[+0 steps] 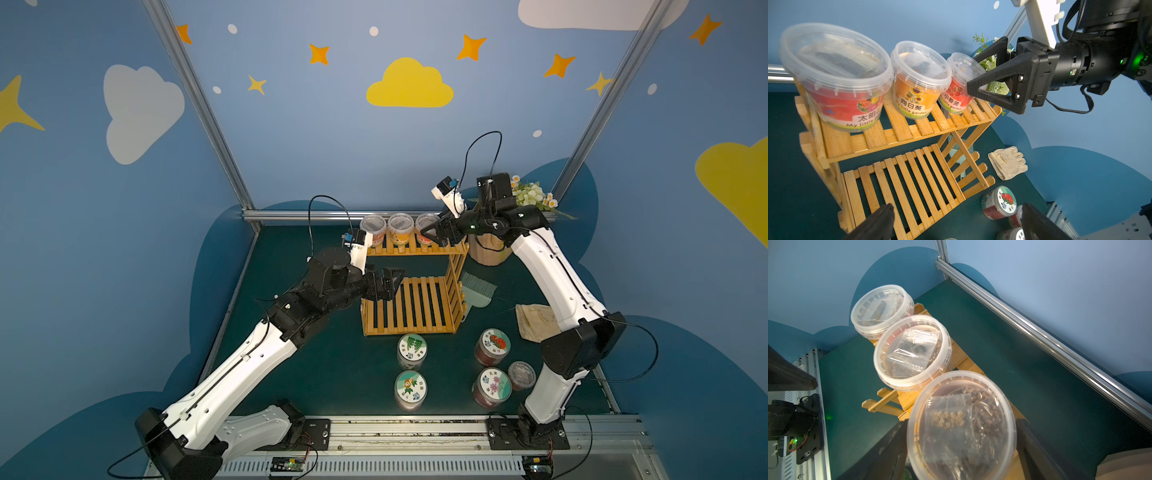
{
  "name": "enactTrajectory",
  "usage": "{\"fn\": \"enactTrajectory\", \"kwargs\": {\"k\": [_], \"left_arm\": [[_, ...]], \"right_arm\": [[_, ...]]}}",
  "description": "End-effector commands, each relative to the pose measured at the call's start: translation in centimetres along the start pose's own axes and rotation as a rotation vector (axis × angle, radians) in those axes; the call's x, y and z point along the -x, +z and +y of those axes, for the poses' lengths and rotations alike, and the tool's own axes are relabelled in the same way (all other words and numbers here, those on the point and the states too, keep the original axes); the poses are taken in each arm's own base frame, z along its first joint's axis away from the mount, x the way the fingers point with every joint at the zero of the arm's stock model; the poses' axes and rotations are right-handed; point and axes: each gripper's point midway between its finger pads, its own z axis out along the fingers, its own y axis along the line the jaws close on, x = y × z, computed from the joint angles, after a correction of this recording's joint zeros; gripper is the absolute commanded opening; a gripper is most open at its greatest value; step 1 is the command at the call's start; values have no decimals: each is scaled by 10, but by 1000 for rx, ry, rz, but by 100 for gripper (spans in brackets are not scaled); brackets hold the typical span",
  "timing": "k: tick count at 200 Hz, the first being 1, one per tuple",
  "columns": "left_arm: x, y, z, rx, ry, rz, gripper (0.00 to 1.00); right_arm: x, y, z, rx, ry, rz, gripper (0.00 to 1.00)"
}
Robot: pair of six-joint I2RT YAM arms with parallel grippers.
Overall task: Place the seed container on the shelf
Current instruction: Adjust the seed jar on the shelf.
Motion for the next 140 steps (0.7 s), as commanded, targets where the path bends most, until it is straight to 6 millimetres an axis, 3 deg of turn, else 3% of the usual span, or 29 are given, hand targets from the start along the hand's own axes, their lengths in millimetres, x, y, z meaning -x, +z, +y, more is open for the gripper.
{"fn": "enactTrajectory", "kwargs": {"k": [1, 140], "left_arm": [[5, -3, -4, -23, -4, -21, 100], [12, -10, -4, -17, -16, -57, 100]], "right_arm": [[7, -3, 6, 16, -17, -21, 84], [8, -11, 12, 24, 7, -29, 85]]}}
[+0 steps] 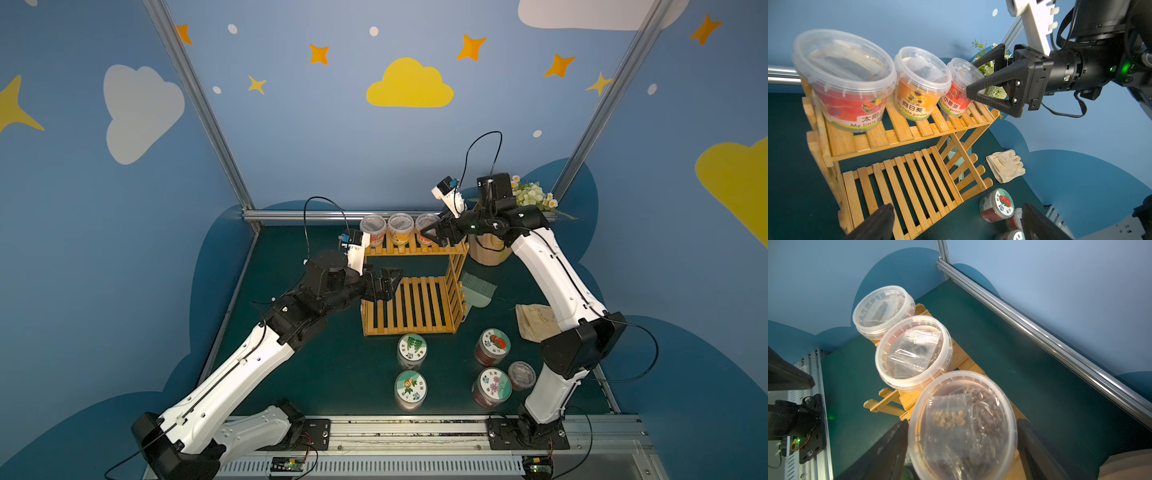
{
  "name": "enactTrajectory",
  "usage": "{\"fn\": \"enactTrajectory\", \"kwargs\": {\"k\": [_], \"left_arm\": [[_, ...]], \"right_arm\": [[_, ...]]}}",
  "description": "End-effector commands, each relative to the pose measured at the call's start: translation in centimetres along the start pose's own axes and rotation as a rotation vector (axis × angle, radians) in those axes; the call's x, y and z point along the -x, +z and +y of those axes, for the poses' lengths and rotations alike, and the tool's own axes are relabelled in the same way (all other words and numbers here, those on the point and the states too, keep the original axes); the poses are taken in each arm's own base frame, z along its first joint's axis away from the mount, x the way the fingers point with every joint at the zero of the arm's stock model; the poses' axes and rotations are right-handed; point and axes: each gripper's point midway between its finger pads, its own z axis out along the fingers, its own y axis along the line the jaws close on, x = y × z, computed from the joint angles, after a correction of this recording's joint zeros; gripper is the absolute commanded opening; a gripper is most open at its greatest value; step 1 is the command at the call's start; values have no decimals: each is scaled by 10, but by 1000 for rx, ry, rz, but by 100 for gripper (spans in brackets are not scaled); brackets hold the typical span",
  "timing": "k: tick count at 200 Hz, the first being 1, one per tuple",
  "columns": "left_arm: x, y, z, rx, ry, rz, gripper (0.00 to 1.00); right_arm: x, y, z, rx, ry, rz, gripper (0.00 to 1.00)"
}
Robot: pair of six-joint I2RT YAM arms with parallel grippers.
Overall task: Place the seed container on the shelf
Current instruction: Adjust the seed jar on the shelf.
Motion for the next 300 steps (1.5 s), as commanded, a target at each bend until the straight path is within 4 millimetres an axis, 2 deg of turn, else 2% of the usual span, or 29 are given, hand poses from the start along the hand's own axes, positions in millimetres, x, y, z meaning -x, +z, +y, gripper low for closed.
{"fn": "enactTrajectory", "kwargs": {"k": [1, 79, 155, 186, 237, 300], "left_arm": [[9, -4, -4, -14, 0, -33, 100], [13, -4, -6, -21, -8, -42, 100], [9, 7, -23, -112, -1, 4, 100], [9, 8, -21, -105, 0, 5, 100], [8, 7, -19, -95, -1, 5, 100], [9, 6, -19, -97, 2, -3, 100]], "right_arm": [[8, -11, 11, 17, -2, -27, 85], [3, -13, 11, 21, 21, -20, 82], [2, -15, 13, 26, 23, -21, 82], [1, -15, 13, 28, 23, -20, 81], [4, -21, 13, 13, 19, -34, 87], [5, -30, 16, 6, 26, -55, 86]]}}
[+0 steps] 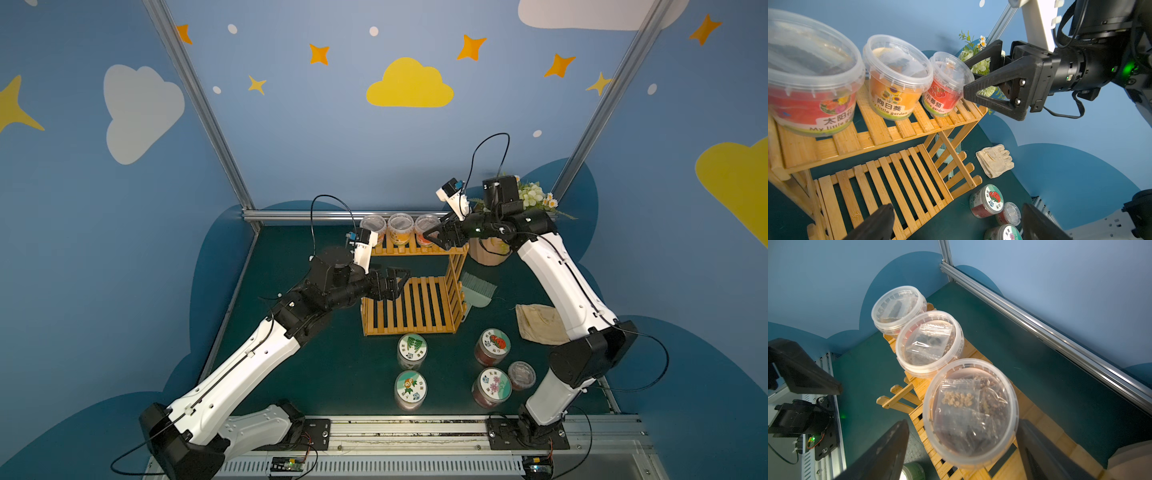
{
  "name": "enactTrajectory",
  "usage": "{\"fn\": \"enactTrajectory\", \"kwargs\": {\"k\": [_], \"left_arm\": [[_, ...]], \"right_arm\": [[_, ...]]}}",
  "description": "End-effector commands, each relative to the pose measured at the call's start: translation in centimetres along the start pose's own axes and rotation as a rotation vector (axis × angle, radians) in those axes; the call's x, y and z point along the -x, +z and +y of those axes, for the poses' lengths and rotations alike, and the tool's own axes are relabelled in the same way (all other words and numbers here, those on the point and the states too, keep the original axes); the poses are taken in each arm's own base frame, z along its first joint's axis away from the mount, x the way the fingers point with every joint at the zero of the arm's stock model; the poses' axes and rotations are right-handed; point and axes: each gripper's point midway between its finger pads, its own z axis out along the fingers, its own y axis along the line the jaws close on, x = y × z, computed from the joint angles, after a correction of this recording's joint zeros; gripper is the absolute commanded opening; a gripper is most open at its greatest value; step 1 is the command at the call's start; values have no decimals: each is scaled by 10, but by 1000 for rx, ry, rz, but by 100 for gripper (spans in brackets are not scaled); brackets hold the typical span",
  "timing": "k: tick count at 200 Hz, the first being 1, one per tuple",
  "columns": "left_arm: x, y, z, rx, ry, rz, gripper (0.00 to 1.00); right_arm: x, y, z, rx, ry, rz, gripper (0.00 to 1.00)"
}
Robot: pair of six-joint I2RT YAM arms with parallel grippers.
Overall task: Place the seed container on the shelf
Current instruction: Adjust the seed jar on the shelf.
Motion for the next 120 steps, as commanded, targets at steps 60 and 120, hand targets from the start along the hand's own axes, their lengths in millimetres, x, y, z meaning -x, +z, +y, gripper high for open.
{"fn": "enactTrajectory", "kwargs": {"k": [60, 120], "left_arm": [[7, -5, -8, -37, 3, -29, 100], [6, -7, -27, -136, 40, -15, 100]], "right_arm": [[7, -21, -16, -125, 8, -34, 88], [13, -53, 6, -116, -10, -129, 91]]}}
